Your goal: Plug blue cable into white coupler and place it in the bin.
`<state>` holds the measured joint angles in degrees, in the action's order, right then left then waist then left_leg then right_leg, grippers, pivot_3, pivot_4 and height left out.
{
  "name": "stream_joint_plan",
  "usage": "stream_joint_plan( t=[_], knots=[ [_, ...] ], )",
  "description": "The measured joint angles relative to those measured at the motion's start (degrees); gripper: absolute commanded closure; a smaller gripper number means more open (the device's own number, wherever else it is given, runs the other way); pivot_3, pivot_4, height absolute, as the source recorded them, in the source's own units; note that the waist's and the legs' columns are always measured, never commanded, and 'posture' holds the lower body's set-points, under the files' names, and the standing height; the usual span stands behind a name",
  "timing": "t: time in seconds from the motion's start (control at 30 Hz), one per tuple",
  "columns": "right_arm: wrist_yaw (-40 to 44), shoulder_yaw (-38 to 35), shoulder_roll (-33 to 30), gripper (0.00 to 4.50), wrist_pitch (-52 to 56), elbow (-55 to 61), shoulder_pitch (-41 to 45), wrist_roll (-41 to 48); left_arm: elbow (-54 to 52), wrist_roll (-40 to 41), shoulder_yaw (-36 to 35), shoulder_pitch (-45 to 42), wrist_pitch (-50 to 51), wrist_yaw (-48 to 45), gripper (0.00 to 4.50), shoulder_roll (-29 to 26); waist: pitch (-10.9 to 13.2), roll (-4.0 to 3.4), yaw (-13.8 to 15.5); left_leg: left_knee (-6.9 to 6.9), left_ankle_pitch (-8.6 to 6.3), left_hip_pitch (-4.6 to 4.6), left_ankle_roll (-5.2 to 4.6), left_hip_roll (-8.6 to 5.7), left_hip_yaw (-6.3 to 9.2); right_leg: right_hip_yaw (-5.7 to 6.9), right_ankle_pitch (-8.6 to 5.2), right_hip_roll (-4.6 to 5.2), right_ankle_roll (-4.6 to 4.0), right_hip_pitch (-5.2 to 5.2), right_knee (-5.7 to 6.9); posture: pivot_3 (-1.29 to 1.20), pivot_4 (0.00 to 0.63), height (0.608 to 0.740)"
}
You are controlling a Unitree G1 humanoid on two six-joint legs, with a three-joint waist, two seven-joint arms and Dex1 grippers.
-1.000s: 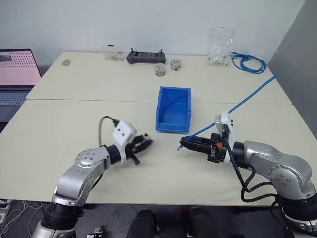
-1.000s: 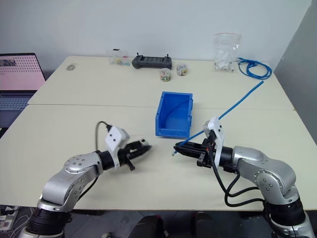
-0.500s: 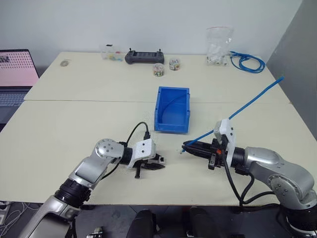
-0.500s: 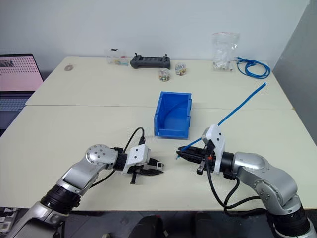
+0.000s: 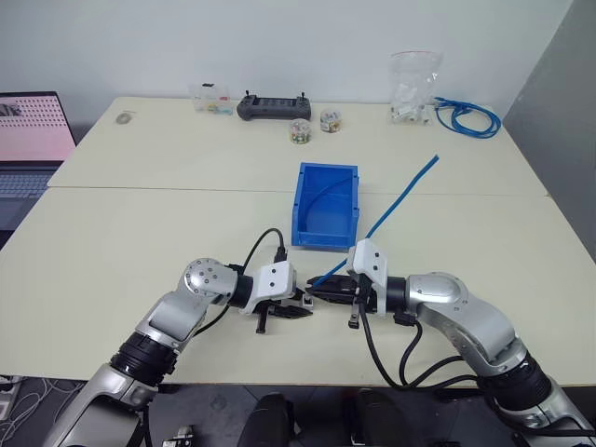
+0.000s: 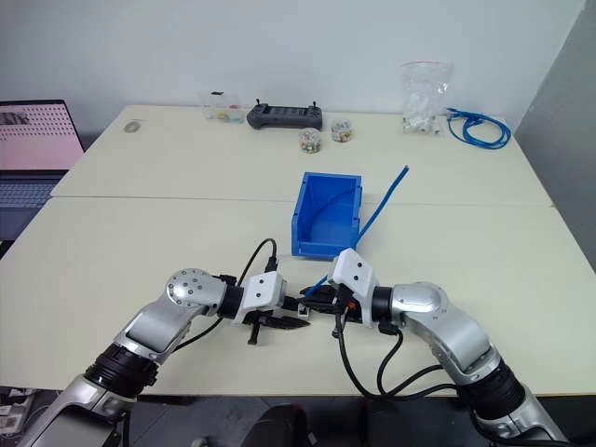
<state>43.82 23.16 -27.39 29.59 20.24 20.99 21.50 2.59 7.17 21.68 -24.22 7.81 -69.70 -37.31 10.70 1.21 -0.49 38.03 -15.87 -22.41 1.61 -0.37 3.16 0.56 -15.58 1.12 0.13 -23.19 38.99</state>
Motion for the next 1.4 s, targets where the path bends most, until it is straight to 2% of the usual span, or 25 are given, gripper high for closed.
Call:
stream_joint_plan(
  t=[0.23,0.87,1.17,1.4],
  knots=[
    [1.4,1.08,0.89,4.42,-3.92,-2.14,-0.15,-4.52,-0.94,0.01,-0.46,0.83,0.89,0.09,3.68,0.01,-0.01,-0.01,-0.01,0.0,0.0,0.01,0.0,0.0,0.0,0.0,0.0,0.0,-0.01,0.0,0.01,0.0,0.15,0.74],
    [4.7,1.29,0.87,4.42,-5.6,-2.62,-0.61,-7.17,-1.67,0.01,-1.1,1.41,2.92,0.23,3.68,0.08,-0.16,-0.02,0.0,0.01,0.0,0.07,0.0,0.01,-0.02,-0.02,0.01,0.0,-0.01,0.02,0.06,0.0,0.15,0.74],
    [8.17,2.99,0.59,4.42,-0.37,-2.7,3.82,-7.22,-1.85,-0.07,-1.32,1.79,2.96,0.15,3.68,0.06,-0.25,-0.05,-0.09,0.0,0.0,0.15,0.0,0.01,-0.01,-0.01,0.0,0.0,-0.02,0.08,0.07,0.0,0.15,0.74],
    [13.6,4.42,0.36,4.43,-0.59,-6.98,8.6,-7.76,-1.92,-0.51,-1.26,1.85,2.69,-0.09,3.68,0.08,-0.29,-0.04,-0.17,-0.02,0.0,0.37,0.0,0.01,-0.06,-0.02,0.0,-0.01,-0.01,0.24,0.06,0.0,0.15,0.74]
  ],
)
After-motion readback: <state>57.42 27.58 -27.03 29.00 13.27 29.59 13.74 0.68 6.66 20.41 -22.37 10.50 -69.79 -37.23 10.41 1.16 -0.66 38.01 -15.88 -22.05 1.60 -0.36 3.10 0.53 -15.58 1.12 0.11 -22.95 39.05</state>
